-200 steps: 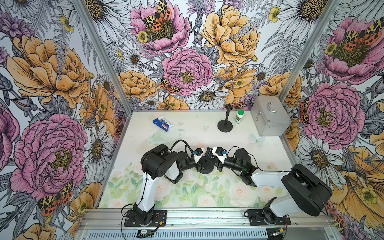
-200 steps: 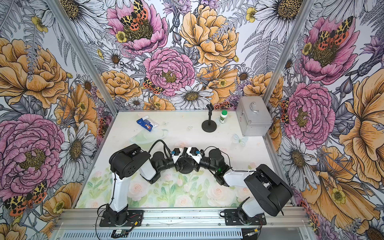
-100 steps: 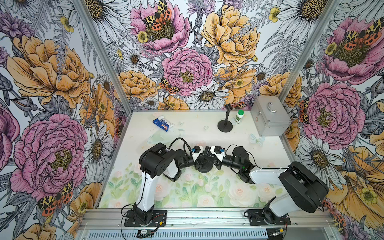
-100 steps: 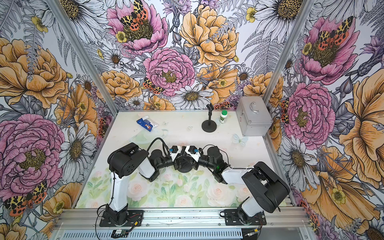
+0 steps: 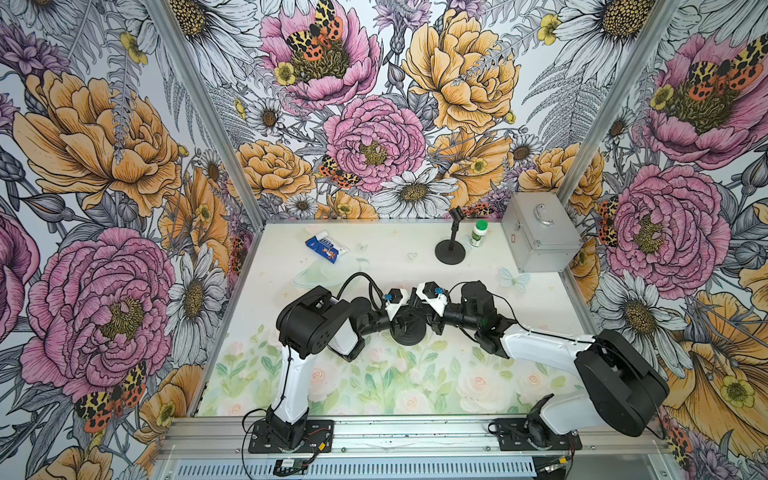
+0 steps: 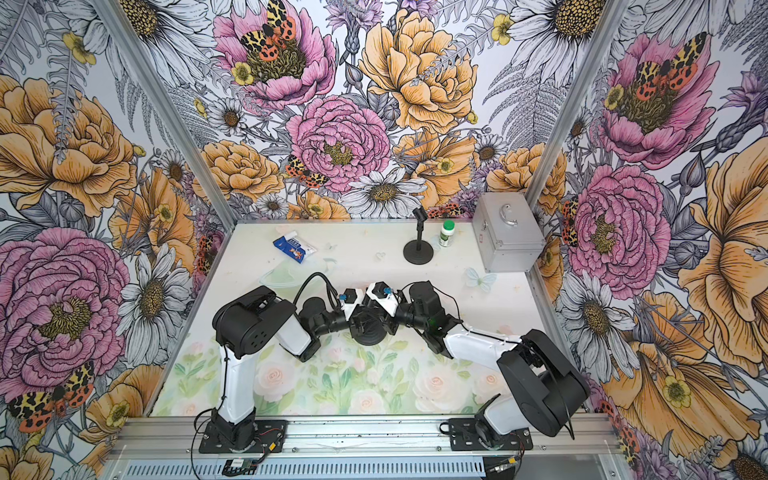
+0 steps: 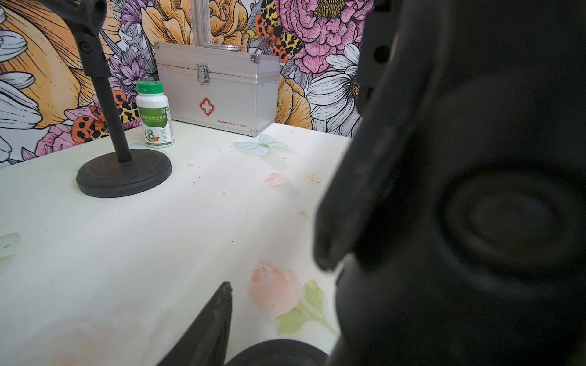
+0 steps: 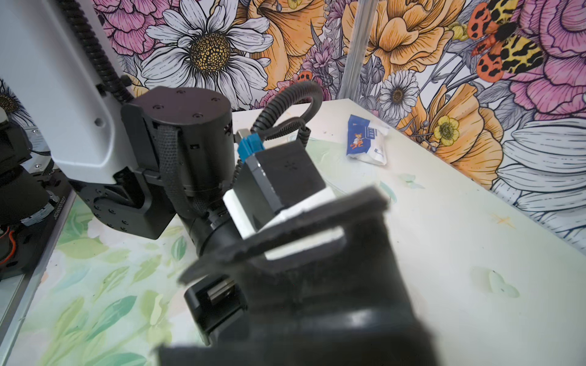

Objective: Assemble a microphone stand
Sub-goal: Hold the microphone stand pole at the microphone stand base.

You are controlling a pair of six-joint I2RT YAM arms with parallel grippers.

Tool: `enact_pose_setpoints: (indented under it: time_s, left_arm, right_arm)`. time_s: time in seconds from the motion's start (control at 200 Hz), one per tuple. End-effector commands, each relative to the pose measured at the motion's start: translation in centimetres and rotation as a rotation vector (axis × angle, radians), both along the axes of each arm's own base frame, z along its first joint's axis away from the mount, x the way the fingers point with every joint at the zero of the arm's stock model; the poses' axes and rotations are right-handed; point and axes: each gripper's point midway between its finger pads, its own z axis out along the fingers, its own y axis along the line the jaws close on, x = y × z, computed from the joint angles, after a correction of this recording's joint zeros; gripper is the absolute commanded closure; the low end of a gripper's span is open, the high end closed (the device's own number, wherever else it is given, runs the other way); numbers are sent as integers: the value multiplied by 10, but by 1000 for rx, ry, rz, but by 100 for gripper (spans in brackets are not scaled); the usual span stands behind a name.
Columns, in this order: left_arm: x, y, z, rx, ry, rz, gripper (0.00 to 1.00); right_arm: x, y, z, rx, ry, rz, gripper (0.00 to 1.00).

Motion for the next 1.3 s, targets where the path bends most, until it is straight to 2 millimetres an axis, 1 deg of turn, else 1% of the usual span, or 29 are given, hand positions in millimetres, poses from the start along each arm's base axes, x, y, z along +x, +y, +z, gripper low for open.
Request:
enact_pose_setpoints:
  time_s: [0.0, 0.06, 0.11, 0.235, 0.365, 0.42, 0.49, 0.535, 0.69, 0.71, 0.766, 0.841, 0.921, 0.976, 1.011, 1.161, 1.296]
  left_arm:
    - [-9, -9, 5, -12, -26, -34, 49]
    - [-9, -9, 8, -15, -33, -31, 48]
    - [-8, -10, 9, -19, -28, -37, 48]
    - [-10, -9, 7, -14, -32, -38, 48]
    - [-8, -10, 1, -6, -29, -38, 49]
    - [-5, -9, 0, -5, -26, -33, 50]
    - [-2, -7, 0, -6, -22, -20, 56]
    - [0, -5, -1, -5, -20, -14, 58]
    - [-7, -9, -2, 0, -38, -48, 68]
    - [-8, -9, -1, 0, -40, -47, 71]
    - [-8, -9, -2, 3, -43, -46, 76]
    - [-8, -8, -2, 5, -43, -41, 79]
    - [-8, -7, -1, 3, -43, -45, 79]
    - [-6, -5, 0, 1, -37, -36, 72]
    - [-5, -3, 0, -2, -32, -32, 70]
    - [-3, -3, 3, -14, -18, -45, 66]
    - [-3, -3, 3, -14, -17, -48, 66]
  right_arm:
    - [-13, -18, -42, -163, 169, -22, 100]
    - [-14, -19, -44, -197, 178, -7, 100]
    - [-11, -20, -43, -220, 181, -11, 100]
    - [-7, -18, -39, -221, 190, -11, 100]
    - [-5, -18, -51, -232, 202, -13, 100]
    - [-4, -17, -52, -209, 199, -17, 100]
    - [-2, -18, -52, -185, 189, -32, 100]
    - [-2, -18, -52, -180, 186, -35, 100]
    - [0, -25, -51, -164, 171, -59, 100]
    - [0, -26, -50, -159, 167, -67, 100]
    - [1, -30, -49, -150, 164, -80, 100]
    - [0, -33, -51, -152, 164, -80, 100]
    - [0, -34, -50, -147, 163, -74, 100]
    - [0, -36, -48, -143, 169, -66, 100]
    - [1, -37, -47, -144, 172, -62, 100]
    - [2, -37, -44, -174, 179, -38, 100]
    - [2, -39, -46, -179, 189, -38, 100]
